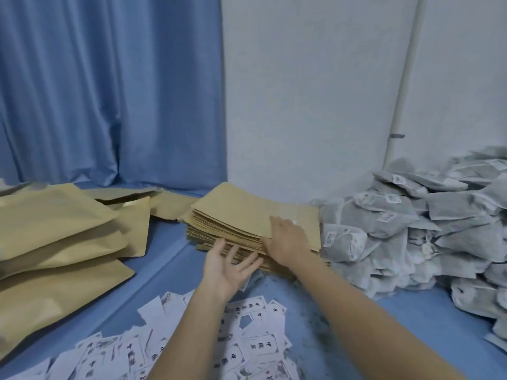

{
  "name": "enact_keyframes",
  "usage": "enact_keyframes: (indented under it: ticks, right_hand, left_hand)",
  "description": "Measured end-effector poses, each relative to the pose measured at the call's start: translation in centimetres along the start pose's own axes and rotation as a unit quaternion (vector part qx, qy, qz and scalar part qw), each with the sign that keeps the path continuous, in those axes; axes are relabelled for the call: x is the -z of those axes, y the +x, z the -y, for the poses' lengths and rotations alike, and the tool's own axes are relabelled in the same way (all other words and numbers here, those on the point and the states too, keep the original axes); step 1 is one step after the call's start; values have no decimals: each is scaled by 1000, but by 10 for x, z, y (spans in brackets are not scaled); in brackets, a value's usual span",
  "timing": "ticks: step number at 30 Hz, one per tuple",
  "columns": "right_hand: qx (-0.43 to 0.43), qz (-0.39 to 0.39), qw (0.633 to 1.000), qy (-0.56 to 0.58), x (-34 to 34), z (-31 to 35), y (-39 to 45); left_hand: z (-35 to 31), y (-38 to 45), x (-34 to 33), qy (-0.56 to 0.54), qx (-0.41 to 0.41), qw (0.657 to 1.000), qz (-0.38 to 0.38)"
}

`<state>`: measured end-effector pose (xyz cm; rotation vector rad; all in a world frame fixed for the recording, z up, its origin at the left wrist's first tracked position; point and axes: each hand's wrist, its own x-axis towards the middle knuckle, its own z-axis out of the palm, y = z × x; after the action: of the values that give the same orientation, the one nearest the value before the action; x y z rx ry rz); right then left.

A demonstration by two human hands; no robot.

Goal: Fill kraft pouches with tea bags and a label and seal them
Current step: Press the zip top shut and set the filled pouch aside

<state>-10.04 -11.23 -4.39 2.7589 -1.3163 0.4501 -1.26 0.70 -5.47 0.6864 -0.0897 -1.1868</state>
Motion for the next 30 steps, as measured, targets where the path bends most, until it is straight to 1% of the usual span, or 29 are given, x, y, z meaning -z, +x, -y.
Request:
enact_keyframes:
  ticks: [1,3,4,5,6,8,9,10,12,14,16,17,18,19,20,21,22,23,24,26,27,28,29,30]
  right_hand:
    - [-9,31,998,-44,-7,-15,1]
    - [-41,82,992,-82,-15,-32,-2]
    - [-44,78,992,-92,-16,-34,-5]
    - [-26,48,993,-109,-18,-35,-10]
    - [6,-8,992,-128,-16,-33,-16]
    - [61,-132,975,-169,-9,-27,-35]
    - [86,-198,966,-144,-9,-25,-44]
    - [114,-241,958,-104,-10,-23,-54]
    - [150,-305,940,-44,-15,-22,-75]
    - [168,-352,921,-14,-14,-19,-93]
    - [183,-367,912,18,-10,-17,-110]
    - [189,-356,914,37,-6,-17,-117]
    - [192,-333,921,53,0,-17,-123]
    - [197,-290,934,71,7,-16,-129]
    - [206,-229,945,109,16,-14,-136]
    - [211,-175,949,159,24,-12,-142]
    - [214,-129,947,204,33,-11,-148]
    - [216,-109,939,245,42,-10,-155]
    - [201,-121,929,287,52,-8,-161]
    - [122,-175,891,401,77,-4,-174]
    - [75,-177,856,480,92,-3,-181]
    - [37,-157,801,576,107,-4,-186]
    - [2,-134,736,663,118,-9,-190]
    - [-26,-117,671,732,126,-16,-194]
  left_hand:
    - [0,2,1,4,-3,1000,-7]
    - [0,3,2,17,-3,1000,-18]
    - [2,4,2,26,-1,999,-25]
    - [5,5,2,36,2,999,-30]
    - [7,5,1,46,4,998,-34]
    - [13,1,-2,64,4,997,-36]
    - [15,0,-4,74,3,997,-26]
    - [17,-3,-7,90,2,996,-6]
    - [20,-11,-12,110,-7,993,28]
    - [20,-19,-18,100,-35,994,21]
    - [20,-29,-22,88,-70,994,-7]
    - [20,-35,-25,93,-93,991,-16]
    - [21,-43,-28,117,-121,985,-22]
    - [21,-52,-30,166,-158,973,-29]
    - [21,-61,-31,231,-199,951,-41]
    - [22,-69,-31,304,-252,917,-59]
    - [23,-76,-31,373,-311,871,-79]
    - [23,-83,-31,436,-365,817,-92]
    - [23,-91,-31,491,-417,759,-90]
    - [23,-106,-34,566,-503,653,-28]
    - [24,-113,-34,592,-527,610,11]
    - [25,-122,-35,621,-534,573,37]
    - [27,-130,-34,653,-539,530,45]
    - [31,-135,-33,689,-545,476,37]
